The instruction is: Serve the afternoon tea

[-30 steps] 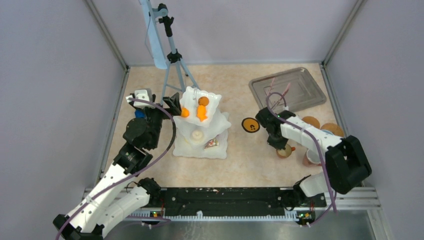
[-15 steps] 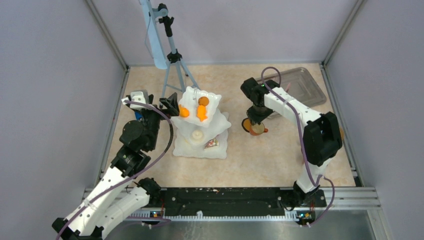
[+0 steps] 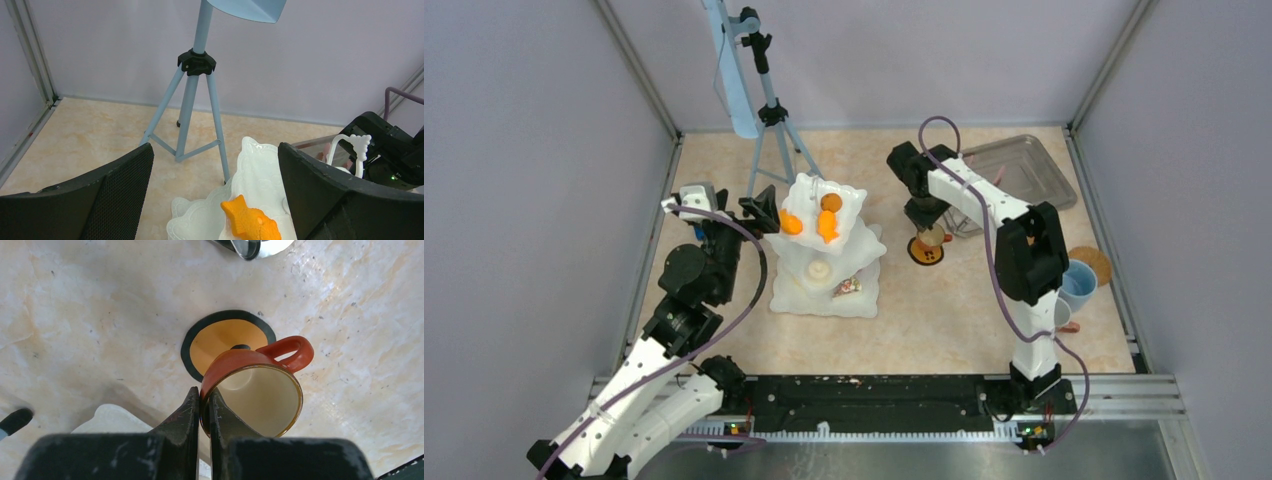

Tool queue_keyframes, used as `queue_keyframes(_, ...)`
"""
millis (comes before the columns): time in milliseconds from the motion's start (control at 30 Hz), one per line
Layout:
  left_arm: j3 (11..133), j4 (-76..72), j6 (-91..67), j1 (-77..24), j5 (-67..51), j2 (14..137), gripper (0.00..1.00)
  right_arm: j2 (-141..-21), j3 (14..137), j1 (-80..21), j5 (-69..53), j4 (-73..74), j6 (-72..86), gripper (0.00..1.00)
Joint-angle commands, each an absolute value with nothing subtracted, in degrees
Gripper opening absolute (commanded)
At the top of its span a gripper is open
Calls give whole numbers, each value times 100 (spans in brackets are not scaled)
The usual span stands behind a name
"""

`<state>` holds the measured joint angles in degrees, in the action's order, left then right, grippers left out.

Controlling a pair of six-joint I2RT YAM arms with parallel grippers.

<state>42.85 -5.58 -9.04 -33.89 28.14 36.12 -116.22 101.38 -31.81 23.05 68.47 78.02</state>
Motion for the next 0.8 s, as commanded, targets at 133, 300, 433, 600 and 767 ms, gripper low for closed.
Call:
queue_keyframes(133,4450,-765,-872,-3375,2856,3579,99,-11821,10435,-3146,2699,6671,7295,0)
queue_keyframes(300,4454,-765,-854,-3372,2878,3578,99,-11988,10393,-3153,2528,6583,7404,0)
queue_keyframes(433,4447,-765,-854,-3368,2875,3583,99,-12040,10311,-3152,2520,6552,7461,0)
queue_keyframes(600,4447,-765,-853,-3371,2865,3572,99,-12110,10193,-3156,2417,6475,7461,5)
queue_keyframes(767,4442,-765,-844,-3369,2880,3575,99,-12026,10288,-3185,2374,6607,7479,39)
